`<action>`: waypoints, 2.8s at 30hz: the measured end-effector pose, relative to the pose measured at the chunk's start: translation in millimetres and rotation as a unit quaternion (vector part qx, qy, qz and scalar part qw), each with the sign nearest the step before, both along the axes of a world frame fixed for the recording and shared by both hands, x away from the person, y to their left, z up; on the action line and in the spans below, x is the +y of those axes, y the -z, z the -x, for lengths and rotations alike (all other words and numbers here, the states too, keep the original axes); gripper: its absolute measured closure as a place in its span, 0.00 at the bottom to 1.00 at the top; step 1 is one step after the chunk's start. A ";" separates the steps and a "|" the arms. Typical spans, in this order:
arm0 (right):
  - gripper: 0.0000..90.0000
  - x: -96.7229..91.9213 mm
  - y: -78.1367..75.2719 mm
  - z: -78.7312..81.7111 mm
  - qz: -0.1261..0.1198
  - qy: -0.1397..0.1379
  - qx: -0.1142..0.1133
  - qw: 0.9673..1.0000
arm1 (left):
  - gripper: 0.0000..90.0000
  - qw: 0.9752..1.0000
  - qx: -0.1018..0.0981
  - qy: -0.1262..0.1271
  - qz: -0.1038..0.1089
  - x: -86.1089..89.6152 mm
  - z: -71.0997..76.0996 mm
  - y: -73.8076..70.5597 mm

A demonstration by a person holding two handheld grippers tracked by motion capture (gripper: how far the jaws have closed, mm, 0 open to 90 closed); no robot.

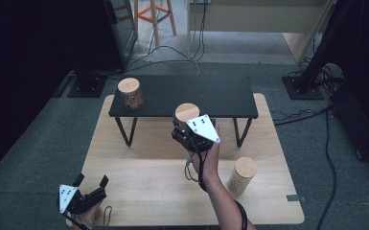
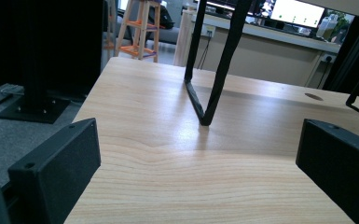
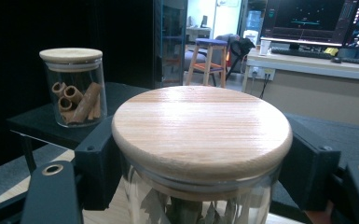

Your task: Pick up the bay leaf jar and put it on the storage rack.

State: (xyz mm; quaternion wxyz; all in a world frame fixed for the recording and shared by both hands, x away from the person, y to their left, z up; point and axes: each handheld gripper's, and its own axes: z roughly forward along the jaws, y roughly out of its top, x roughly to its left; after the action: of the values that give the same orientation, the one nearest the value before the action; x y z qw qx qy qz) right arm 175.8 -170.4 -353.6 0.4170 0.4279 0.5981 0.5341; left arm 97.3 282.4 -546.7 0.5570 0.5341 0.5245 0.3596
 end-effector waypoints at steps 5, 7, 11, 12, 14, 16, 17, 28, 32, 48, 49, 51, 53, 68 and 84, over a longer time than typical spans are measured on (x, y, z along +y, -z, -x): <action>0.28 0.4 -6.3 -2.1 0.000 0.001 0.001 1.000 | 0.00 1.000 0.001 0.000 0.001 0.4 -0.4 -0.4; 0.28 1.0 -8.8 -3.1 0.001 0.000 0.002 1.000 | 0.00 1.000 0.002 0.001 0.000 0.5 -0.8 -0.5; 0.28 2.7 -13.5 -4.6 0.003 0.000 -0.001 1.000 | 0.00 1.000 0.001 0.000 0.001 0.5 -0.1 -0.3; 0.28 3.7 -14.3 -4.8 0.005 0.001 -0.003 1.000 | 0.00 1.000 0.001 -0.001 0.002 0.6 -0.1 -0.2; 0.28 5.2 -16.4 -5.8 0.006 0.003 -0.002 1.000 | 0.00 1.000 0.001 -0.001 0.002 0.7 0.0 -0.3; 0.28 5.7 -18.6 -7.2 0.005 0.004 -0.002 1.000 | 0.00 1.000 0.002 -0.001 0.002 0.6 0.1 -0.4; 0.28 5.9 -20.3 -7.8 0.004 0.004 0.000 1.000 | 0.00 1.000 0.002 -0.001 0.003 0.7 0.0 -0.3; 0.28 4.2 -35.5 -15.3 0.003 0.009 0.004 1.000 | 0.00 1.000 0.003 0.001 0.003 1.5 -0.6 -0.6; 0.28 4.4 -41.2 -17.9 0.003 0.009 0.005 1.000 | 0.00 1.000 0.003 0.001 0.003 1.5 -0.8 -0.7; 0.28 6.5 -59.4 -35.8 0.002 0.017 0.010 1.000 | 0.00 1.000 0.007 0.001 0.007 1.8 -2.1 -1.4; 0.28 6.8 -60.2 -36.9 0.002 0.017 0.010 1.000 | 0.00 1.000 0.007 0.002 0.007 1.9 -2.2 -1.5; 0.28 7.6 -61.9 -38.5 0.000 0.017 0.010 1.000 | 0.00 1.000 0.008 0.002 0.006 2.1 -2.4 -1.7; 0.28 7.8 -63.7 -39.4 -0.002 0.015 0.008 1.000 | 0.00 1.000 0.008 0.003 0.006 2.1 -2.7 -1.8; 0.28 9.9 -71.9 -61.0 -0.015 0.019 0.004 1.000 | 0.00 1.000 0.014 0.004 0.004 2.5 -3.7 -3.5; 0.28 19.3 -70.7 -96.9 -0.020 0.029 0.006 0.999 | 0.00 1.000 0.019 0.002 0.004 2.2 -4.6 -5.1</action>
State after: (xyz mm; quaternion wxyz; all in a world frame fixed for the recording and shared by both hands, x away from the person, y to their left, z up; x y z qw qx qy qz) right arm 272.7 -151.2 -282.9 0.4202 0.4565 0.5770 0.5312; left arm 101.9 284.6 -541.6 0.5496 0.5396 0.5355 0.3463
